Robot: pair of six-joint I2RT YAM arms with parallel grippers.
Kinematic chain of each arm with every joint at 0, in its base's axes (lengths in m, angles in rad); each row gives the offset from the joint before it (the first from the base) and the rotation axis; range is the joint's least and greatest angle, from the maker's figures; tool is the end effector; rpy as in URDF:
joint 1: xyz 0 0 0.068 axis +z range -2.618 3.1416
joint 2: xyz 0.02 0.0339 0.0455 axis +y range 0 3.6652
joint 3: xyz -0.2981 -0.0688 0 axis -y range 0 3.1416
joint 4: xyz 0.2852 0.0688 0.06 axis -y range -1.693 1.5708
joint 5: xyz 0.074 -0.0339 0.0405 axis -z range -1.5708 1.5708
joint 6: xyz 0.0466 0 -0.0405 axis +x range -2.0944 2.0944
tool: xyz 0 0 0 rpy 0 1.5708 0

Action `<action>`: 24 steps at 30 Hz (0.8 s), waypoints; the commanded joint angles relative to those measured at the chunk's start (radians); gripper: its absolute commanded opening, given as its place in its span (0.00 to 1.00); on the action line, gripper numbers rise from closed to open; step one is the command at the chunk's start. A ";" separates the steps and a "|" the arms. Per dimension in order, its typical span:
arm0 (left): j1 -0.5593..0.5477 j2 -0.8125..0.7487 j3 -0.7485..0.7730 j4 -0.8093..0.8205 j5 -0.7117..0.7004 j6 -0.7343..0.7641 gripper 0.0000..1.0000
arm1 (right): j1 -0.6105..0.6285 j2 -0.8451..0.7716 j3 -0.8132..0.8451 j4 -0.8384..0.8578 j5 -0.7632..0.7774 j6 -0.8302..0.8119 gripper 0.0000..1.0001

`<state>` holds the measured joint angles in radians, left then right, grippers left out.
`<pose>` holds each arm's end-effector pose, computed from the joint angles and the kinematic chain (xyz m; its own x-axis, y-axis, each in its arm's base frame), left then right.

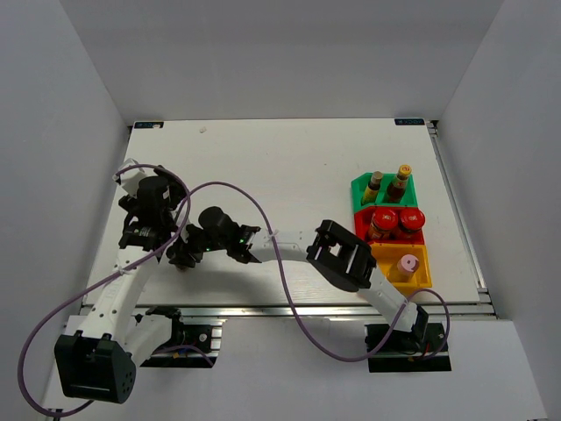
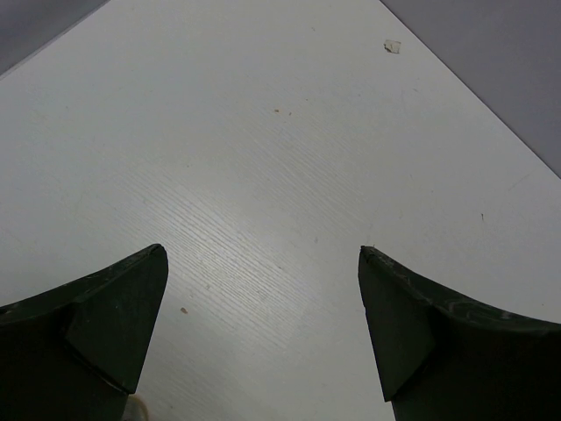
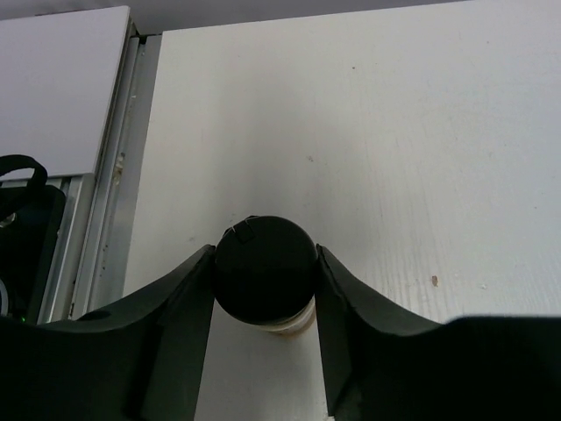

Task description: Organize the condiment bottles

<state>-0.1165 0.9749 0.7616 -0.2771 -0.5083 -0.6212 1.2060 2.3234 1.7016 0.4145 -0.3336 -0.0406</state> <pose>0.2463 -0.0060 0.3045 -0.1913 -0.4895 -0.8508 -0.5364 0.7780 -0.3270 0.2020 0.5716 0.1894 -0.0329 -0.1937 -0.9805 -0.9992 0.0299 0.0276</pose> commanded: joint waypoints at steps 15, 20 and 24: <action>0.003 -0.019 -0.008 0.012 0.019 -0.008 0.98 | 0.004 -0.275 -0.300 0.110 0.137 -0.013 0.27; 0.003 -0.013 -0.007 0.019 0.047 -0.003 0.98 | -0.025 -0.534 -0.554 0.086 0.274 0.027 0.26; 0.003 -0.015 -0.010 0.032 0.066 0.001 0.98 | -0.074 -0.772 -0.730 -0.035 0.502 0.100 0.26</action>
<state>-0.1165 0.9718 0.7597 -0.2722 -0.4679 -0.6254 1.1706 1.6863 1.0370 0.4297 -0.0368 0.0021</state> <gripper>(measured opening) 0.982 0.506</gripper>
